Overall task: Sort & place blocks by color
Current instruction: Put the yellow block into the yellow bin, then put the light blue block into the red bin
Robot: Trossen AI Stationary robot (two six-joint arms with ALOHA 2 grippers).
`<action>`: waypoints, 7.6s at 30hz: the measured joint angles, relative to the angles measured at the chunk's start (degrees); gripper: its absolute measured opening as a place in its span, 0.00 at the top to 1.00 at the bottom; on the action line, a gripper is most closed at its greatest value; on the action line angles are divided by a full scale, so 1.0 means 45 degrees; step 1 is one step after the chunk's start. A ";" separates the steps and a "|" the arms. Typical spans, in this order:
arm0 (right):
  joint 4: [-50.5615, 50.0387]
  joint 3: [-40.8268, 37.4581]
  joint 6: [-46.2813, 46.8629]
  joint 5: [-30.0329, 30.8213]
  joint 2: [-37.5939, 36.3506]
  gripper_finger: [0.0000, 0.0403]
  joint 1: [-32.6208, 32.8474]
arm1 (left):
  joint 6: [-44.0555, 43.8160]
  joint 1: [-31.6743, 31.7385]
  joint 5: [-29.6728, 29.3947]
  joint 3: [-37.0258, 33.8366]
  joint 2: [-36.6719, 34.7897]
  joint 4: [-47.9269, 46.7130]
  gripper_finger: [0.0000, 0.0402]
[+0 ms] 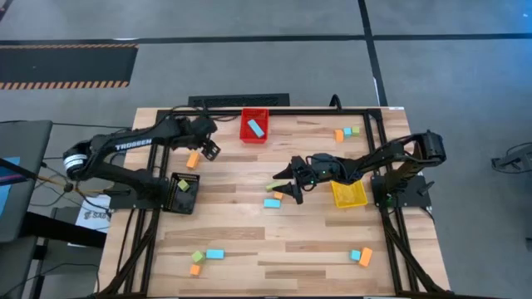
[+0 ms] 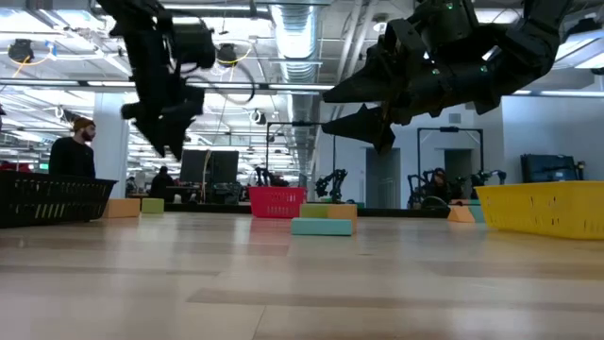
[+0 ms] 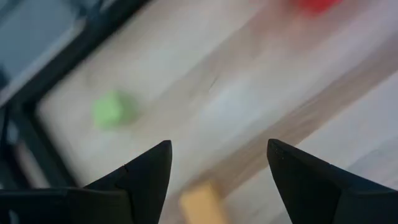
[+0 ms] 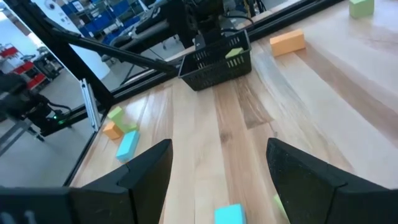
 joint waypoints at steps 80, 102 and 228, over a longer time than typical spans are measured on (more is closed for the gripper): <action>-0.0396 0.1621 -1.3887 0.3107 -0.0335 0.30 0.3018 | -0.3377 -0.3604 1.0334 -0.4685 0.3238 2.4790 0.73; -0.5747 0.4533 -1.5426 0.7282 -0.0330 0.30 0.3219 | -0.2591 -0.3935 0.9756 -0.4671 0.3239 2.4173 0.72; -2.3547 0.4798 -0.0209 0.5742 -0.5045 0.16 -0.5104 | 0.3945 -0.3366 0.7507 -0.0654 0.1224 1.2049 0.52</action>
